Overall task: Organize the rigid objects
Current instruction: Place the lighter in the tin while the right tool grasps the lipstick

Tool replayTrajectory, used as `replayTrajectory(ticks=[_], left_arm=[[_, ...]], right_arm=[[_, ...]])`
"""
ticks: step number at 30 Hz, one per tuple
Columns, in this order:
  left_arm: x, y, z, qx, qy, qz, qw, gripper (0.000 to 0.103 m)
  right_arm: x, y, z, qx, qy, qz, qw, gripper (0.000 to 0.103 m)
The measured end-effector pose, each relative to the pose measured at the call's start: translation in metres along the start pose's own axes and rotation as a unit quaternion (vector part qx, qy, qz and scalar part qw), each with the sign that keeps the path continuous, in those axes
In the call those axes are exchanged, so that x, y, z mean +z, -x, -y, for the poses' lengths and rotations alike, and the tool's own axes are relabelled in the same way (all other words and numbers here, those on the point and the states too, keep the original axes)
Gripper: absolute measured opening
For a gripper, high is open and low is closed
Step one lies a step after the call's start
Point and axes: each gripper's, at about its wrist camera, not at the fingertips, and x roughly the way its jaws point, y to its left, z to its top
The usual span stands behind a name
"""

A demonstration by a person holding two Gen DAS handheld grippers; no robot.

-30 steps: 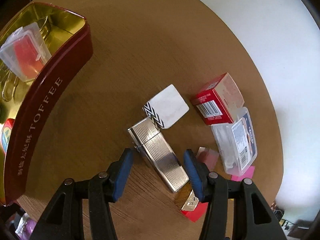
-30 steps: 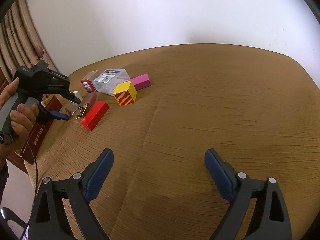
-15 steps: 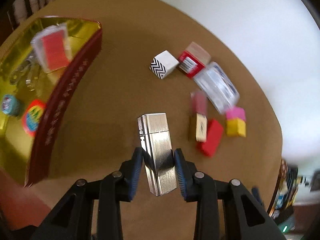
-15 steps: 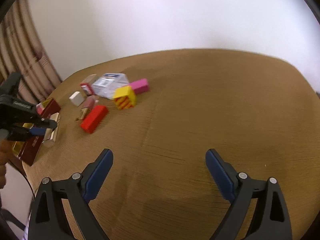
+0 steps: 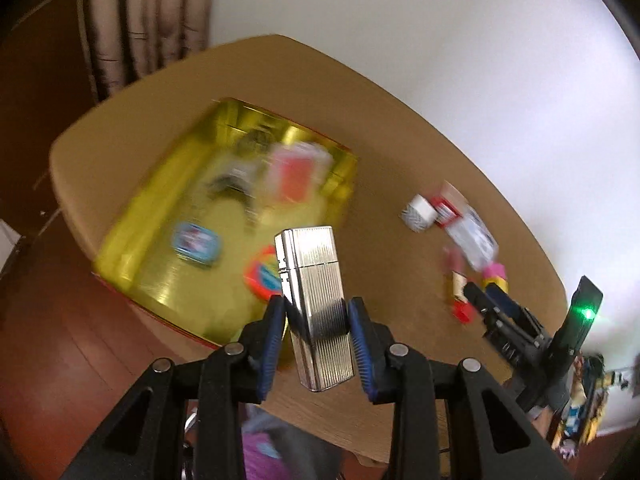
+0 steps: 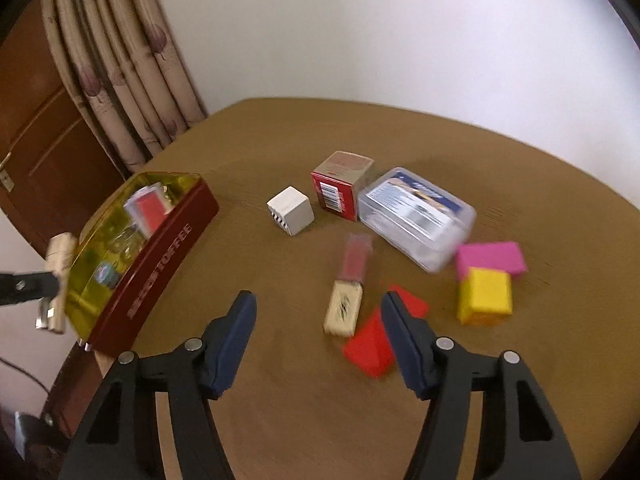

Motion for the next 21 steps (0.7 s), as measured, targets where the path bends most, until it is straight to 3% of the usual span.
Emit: replayTrajectory(ticks=[7,12,15,17,21], left_arm=[[0.022,-0.020,-0.038,0.017,0.018,-0.003,0.9997,0.033],[0.042,-0.032,-0.058,0.031,0.014,-0.009,0.9994,0.033],[0.050,-0.049,-0.062,0.039,0.009,-0.032,0.9987,0.033],[0.052,-0.060,-0.059,0.043,-0.013,-0.053,0.9976,0.033],[0.047,-0.048,-0.054,0.060,-0.042,-0.016,0.9972,0.034]], right_arm=[[0.013,-0.041,0.002,-0.043,0.004,-0.054,0.998,0.059],[0.013,-0.059,0.005,-0.044,-0.006,-0.088,0.995,0.053],[0.013,-0.064,0.002,-0.063,0.003,-0.093,0.994,0.043],[0.014,-0.065,-0.001,-0.072,0.007,-0.096,0.993,0.023],[0.014,-0.064,-0.001,-0.075,0.009,-0.097,0.992,0.019]])
